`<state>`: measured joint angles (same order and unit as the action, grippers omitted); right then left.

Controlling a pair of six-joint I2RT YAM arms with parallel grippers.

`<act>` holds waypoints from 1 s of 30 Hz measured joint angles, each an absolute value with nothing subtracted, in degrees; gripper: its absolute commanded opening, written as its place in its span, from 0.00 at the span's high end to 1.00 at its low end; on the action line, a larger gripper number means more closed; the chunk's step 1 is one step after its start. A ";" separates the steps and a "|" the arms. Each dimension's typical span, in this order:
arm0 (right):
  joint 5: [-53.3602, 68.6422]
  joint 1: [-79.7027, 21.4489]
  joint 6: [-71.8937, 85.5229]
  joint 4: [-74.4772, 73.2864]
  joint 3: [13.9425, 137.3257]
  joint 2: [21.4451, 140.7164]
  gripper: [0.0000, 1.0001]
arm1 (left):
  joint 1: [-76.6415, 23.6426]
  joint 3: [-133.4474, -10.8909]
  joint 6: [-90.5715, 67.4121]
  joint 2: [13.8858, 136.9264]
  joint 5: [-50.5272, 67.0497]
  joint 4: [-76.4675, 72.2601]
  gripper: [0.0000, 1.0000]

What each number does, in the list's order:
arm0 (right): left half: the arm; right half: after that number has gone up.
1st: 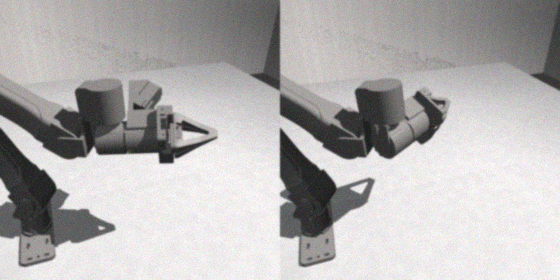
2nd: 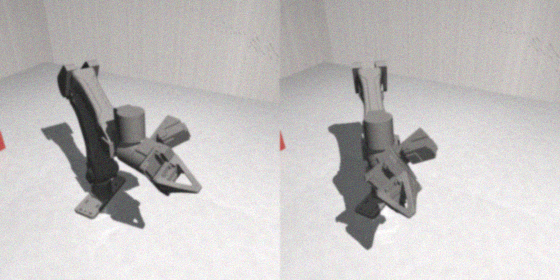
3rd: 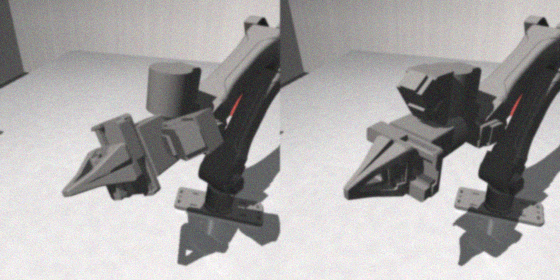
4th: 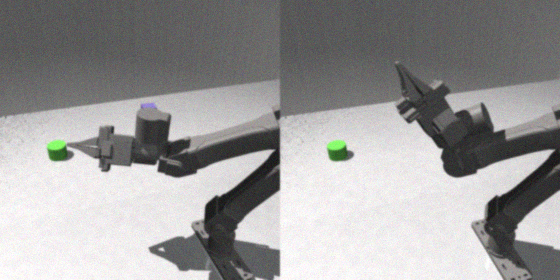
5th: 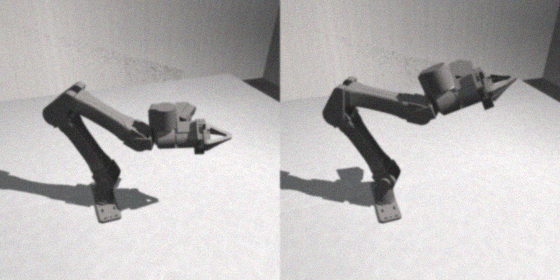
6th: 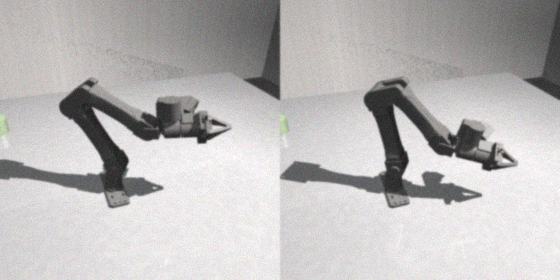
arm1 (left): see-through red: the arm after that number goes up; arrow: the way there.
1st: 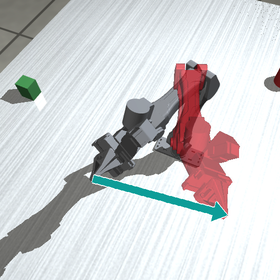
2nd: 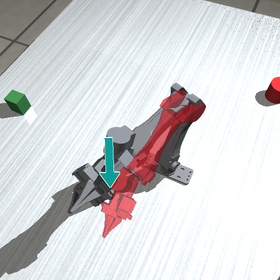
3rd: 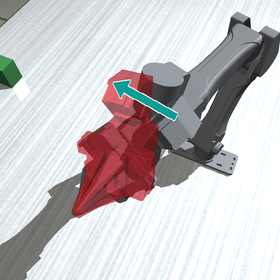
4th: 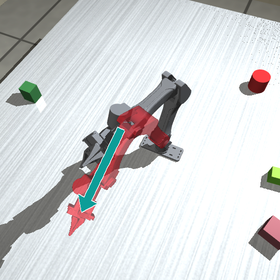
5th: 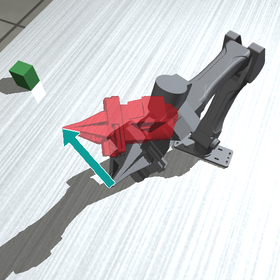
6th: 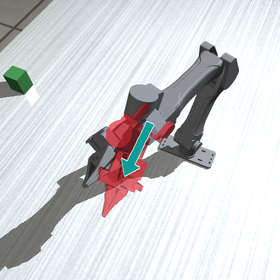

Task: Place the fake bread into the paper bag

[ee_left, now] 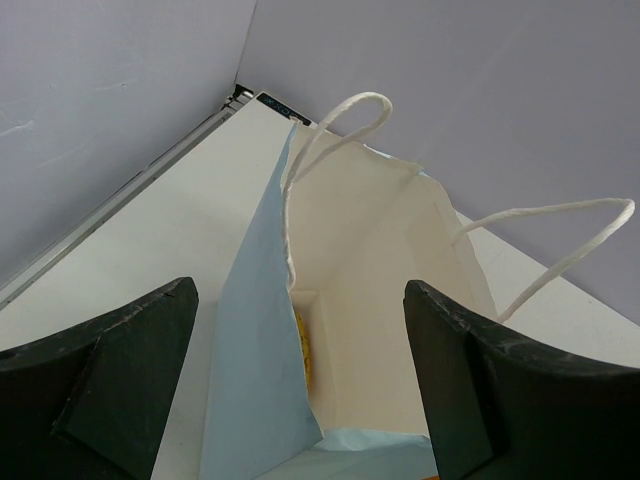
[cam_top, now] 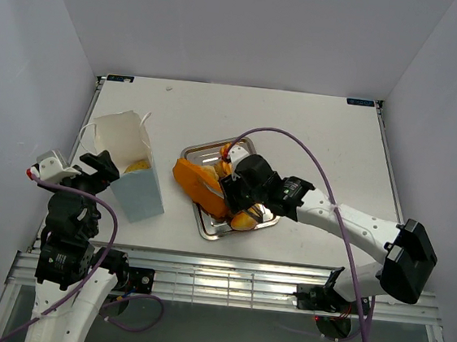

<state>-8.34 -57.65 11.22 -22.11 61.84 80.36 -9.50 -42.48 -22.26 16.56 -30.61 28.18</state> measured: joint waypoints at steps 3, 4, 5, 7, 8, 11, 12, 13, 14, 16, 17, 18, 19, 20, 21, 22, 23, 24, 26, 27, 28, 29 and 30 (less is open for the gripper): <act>-7.53 -57.58 10.92 -22.13 62.22 81.69 0.39 | -9.54 -42.46 -22.26 16.51 -30.61 28.18 0.05; -7.27 -57.54 10.87 -22.13 62.28 82.04 0.40 | -9.56 -42.46 -22.26 16.47 -30.61 28.18 0.05; -7.05 -57.49 10.83 -22.17 62.39 82.46 0.40 | -9.56 -42.46 -22.26 16.45 -30.61 28.16 0.05; -6.63 -57.43 10.76 -22.13 62.59 83.05 0.40 | -9.56 -42.46 -22.26 16.38 -30.61 28.18 0.05; -6.37 -57.41 10.70 -22.15 62.59 83.24 0.40 | -9.56 -42.44 -22.26 16.34 -30.61 28.16 0.05; -5.78 -57.39 10.63 -22.15 62.61 83.64 0.41 | -9.61 -42.35 -22.26 16.25 -30.61 28.16 0.05; -5.63 -57.39 10.61 -22.15 62.61 83.74 0.42 | -9.61 -42.33 -22.26 16.23 -30.61 28.18 0.05; -5.52 -57.39 10.52 -22.15 62.61 83.77 0.43 | -9.61 -42.33 -22.26 16.23 -30.61 28.16 0.05; -5.43 -57.39 10.48 -22.15 62.63 83.79 0.45 | -9.61 -42.33 -22.26 16.19 -30.61 28.16 0.06; -5.21 -57.39 10.41 -22.15 62.85 83.79 0.47 | -9.61 -42.26 -22.26 16.12 -30.61 28.12 0.05; -5.08 -57.39 10.37 -22.13 62.96 83.79 0.49 | -9.61 -42.22 -22.26 16.10 -30.61 28.14 0.05; -4.91 -57.36 10.33 -22.13 63.00 83.79 0.50 | -9.61 -42.15 -22.26 16.05 -30.61 28.10 0.05; -4.67 -57.36 10.26 -22.11 63.02 83.79 0.51 | -9.61 -42.06 -22.26 16.01 -30.61 28.03 0.05; -4.47 -57.36 10.28 -22.15 63.02 83.79 0.53 | -9.61 -42.00 -22.26 15.99 -30.61 28.03 0.05; -4.34 -57.36 10.26 -22.15 63.02 83.79 0.55 | -9.61 -41.98 -22.26 15.99 -30.59 28.01 0.05; -4.25 -57.34 10.26 -22.15 63.02 83.79 0.58 | -9.61 -41.98 -22.26 15.99 -30.61 28.01 0.05; -4.23 -57.34 10.31 -22.13 63.02 83.79 0.61 | -9.61 -41.98 -22.26 15.99 -30.61 27.99 0.05; -4.10 -57.34 10.37 -22.15 63.02 83.79 0.62 | -9.61 -41.95 -22.26 15.99 -30.61 27.97 0.05; -3.95 -57.34 10.46 -22.13 63.02 83.79 0.63 | -9.61 -41.95 -22.20 15.97 -30.61 27.97 0.05; -3.88 -57.34 10.48 -22.13 63.02 83.79 0.64 | -9.61 -41.95 -22.11 15.97 -30.61 27.99 0.05; -3.84 -57.34 10.48 -22.15 63.02 83.79 0.66 | -9.61 -41.95 -22.09 15.97 -30.61 27.97 0.05; -3.79 -57.34 10.52 -22.15 63.00 83.79 0.69 | -9.61 -41.95 -22.06 15.97 -30.61 27.99 0.05; -3.68 -57.34 10.59 -22.15 63.00 83.77 0.70 | -9.61 -41.95 -22.06 15.97 -30.61 27.97 0.05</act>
<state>-3.68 -57.34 10.59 -22.15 63.00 83.77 -9.61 -41.95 -22.06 15.97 -30.61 27.97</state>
